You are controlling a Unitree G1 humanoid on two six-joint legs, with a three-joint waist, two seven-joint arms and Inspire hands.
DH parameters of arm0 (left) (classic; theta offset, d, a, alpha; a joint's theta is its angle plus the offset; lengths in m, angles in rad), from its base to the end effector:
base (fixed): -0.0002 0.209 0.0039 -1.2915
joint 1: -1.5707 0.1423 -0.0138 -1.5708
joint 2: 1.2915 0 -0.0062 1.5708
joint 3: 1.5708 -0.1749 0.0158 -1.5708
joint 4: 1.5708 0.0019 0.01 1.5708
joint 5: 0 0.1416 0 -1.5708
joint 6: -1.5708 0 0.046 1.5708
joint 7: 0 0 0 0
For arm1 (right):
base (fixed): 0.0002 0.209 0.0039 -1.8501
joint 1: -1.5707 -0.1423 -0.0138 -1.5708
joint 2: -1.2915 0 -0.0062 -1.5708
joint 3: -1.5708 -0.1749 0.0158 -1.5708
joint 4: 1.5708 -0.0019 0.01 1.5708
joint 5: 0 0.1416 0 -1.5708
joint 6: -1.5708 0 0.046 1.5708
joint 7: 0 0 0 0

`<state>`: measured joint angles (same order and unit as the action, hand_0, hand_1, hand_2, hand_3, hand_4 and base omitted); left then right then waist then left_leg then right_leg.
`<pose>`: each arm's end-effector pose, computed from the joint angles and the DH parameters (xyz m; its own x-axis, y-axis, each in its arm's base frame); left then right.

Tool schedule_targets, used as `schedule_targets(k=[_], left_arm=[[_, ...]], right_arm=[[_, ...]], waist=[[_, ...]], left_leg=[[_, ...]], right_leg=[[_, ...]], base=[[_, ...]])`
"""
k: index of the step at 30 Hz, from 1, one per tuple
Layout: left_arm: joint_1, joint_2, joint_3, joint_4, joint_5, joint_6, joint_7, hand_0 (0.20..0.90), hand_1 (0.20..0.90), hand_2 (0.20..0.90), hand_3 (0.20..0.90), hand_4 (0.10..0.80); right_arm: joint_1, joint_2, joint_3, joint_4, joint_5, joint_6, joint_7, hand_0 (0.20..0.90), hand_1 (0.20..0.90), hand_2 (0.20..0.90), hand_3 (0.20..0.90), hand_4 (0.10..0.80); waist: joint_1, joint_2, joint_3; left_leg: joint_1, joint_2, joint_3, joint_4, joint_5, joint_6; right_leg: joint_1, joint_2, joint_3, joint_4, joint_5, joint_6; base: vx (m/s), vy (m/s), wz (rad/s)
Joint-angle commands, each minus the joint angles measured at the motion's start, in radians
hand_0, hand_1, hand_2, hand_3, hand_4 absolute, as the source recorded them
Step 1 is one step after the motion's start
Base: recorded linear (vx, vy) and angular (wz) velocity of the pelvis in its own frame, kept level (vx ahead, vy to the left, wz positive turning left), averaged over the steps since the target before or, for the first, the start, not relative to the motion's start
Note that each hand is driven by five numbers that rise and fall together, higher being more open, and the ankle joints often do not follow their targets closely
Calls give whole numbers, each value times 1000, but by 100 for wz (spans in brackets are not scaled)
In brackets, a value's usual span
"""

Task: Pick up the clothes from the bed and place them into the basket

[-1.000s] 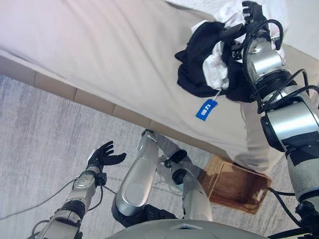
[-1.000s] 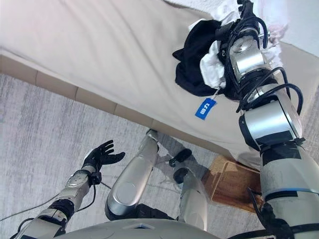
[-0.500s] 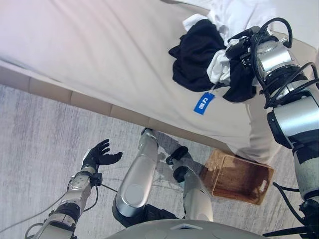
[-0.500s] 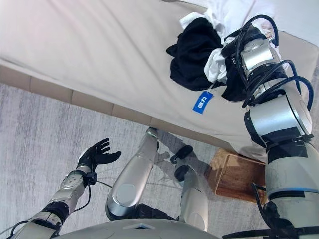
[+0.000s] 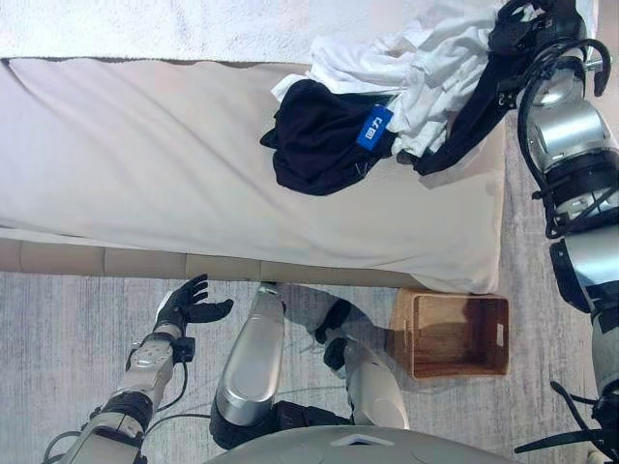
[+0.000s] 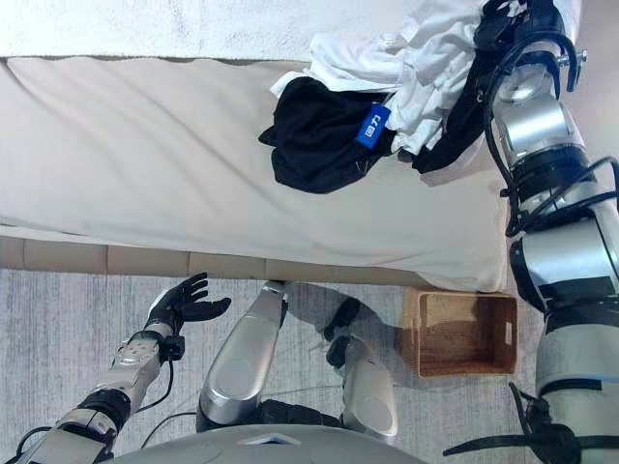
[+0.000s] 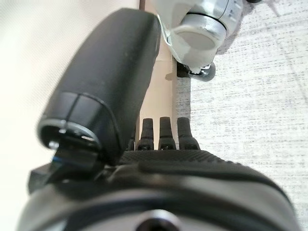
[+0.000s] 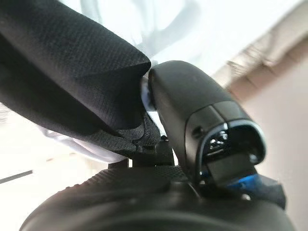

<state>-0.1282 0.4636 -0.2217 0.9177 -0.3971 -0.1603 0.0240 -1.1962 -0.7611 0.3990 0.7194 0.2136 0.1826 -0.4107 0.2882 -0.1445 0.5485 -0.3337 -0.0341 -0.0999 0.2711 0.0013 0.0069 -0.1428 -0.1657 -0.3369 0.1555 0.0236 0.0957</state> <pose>0.1708 0.2656 -0.0457 0.7941 0.2199 -0.5665 -0.1081 0.9685 0.2245 0.3440 -0.2306 0.2848 0.8129 -0.3620 0.4561 0.5593 0.7036 -0.4384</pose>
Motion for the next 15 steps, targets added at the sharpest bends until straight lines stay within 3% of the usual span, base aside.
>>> schedule_targets(k=[1,8,15], left_arm=[[78,-4,-3,52,48,-25,22,900,900,900,900,800],[93,-32,12,109,88,-13,34,900,900,900,900,800],[111,-59,21,132,129,7,26,900,900,900,900,800]], right_arm=[[-18,-117,-82,-179,-37,-177,-95,300,300,300,200,100],[23,-82,-164,-342,-1,-303,-117,300,300,300,200,100],[66,-16,-167,-461,122,-277,75,300,300,300,200,100]], waist=[[-1,8,-117],[-13,-1,-212],[-10,-4,-290]], left_leg=[[173,-25,4,-179,-62,63],[251,-31,9,-238,-58,57],[297,-41,-9,-248,-53,56]], right_leg=[[-18,-12,32,110,86,34],[81,6,34,42,73,35],[136,7,28,26,65,30]], base=[[0,0,0],[37,-31,-2],[96,8,-1]])
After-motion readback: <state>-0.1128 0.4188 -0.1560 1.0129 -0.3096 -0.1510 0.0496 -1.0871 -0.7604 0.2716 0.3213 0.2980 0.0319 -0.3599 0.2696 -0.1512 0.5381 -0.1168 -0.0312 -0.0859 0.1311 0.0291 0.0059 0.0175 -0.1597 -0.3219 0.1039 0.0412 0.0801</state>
